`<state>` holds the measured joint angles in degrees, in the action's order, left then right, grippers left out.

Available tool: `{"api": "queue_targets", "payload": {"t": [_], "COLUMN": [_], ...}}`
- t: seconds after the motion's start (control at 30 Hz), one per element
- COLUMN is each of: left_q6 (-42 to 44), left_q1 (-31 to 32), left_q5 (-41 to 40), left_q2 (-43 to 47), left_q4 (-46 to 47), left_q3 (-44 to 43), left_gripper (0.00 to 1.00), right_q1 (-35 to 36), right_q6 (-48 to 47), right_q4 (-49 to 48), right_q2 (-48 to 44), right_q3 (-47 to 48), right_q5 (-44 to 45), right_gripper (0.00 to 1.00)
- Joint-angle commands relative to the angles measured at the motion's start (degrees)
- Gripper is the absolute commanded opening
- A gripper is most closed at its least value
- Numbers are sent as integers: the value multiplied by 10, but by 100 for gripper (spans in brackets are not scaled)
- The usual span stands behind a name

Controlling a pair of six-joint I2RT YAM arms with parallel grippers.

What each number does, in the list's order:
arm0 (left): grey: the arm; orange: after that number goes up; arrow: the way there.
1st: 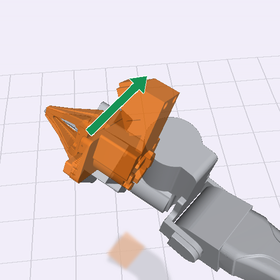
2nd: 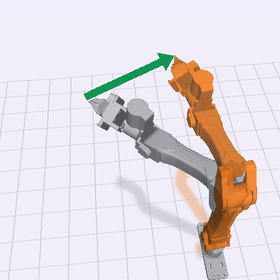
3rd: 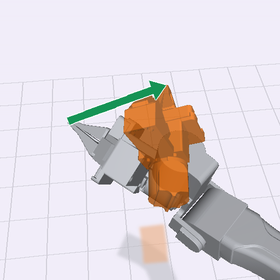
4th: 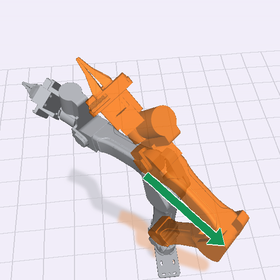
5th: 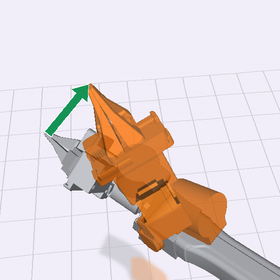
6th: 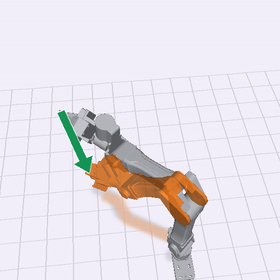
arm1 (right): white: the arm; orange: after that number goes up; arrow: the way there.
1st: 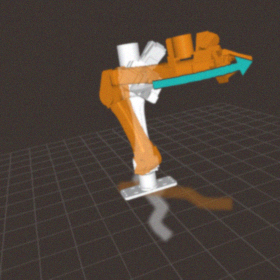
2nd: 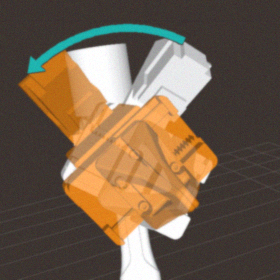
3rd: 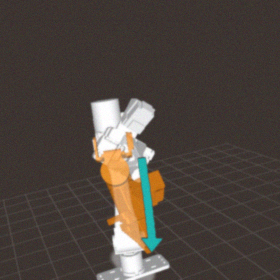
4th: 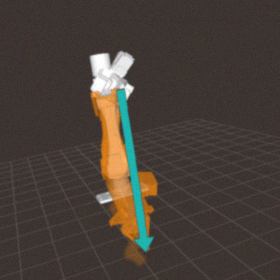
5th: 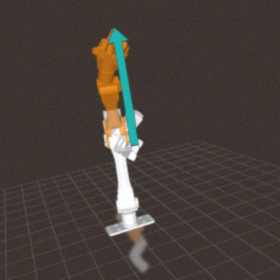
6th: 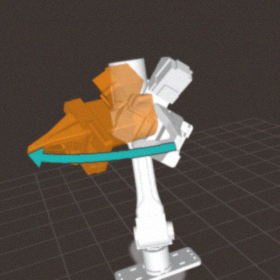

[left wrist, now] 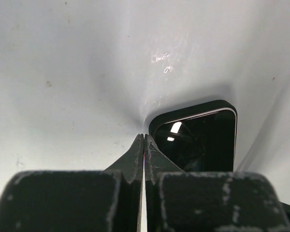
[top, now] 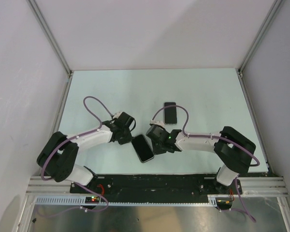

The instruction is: Put the phone into the phone case

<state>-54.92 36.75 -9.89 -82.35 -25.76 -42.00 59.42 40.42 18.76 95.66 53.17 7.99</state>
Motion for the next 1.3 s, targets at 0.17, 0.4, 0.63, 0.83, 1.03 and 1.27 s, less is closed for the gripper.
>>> {"api": "queue_targets", "payload": {"t": [0.17,0.4,0.63,0.83,1.03,1.27], "left_q6": [40,31,-2,-23,-33,-43], "left_q1": [-5,-2,11,29,50,66], "left_q5": [12,29,28,24,24,24], "left_q2": [2,28,66,80,72,69], "left_q4": [24,25,25,25,26,27], "left_q3": [-20,3,42,61,59,61], "left_gripper": [0,0,0,0,0,0], "right_q1": [-28,-10,9,16,15,15], "right_q6": [39,25,13,11,9,10], "right_q4": [46,30,-10,-21,-30,-34], "right_q2": [-97,-140,-104,-81,-62,-48], "right_q3": [-21,-31,-32,-31,-32,-31], "right_q5": [44,24,-23,-33,-33,-33], "right_gripper": [21,21,21,21,21,17]}}
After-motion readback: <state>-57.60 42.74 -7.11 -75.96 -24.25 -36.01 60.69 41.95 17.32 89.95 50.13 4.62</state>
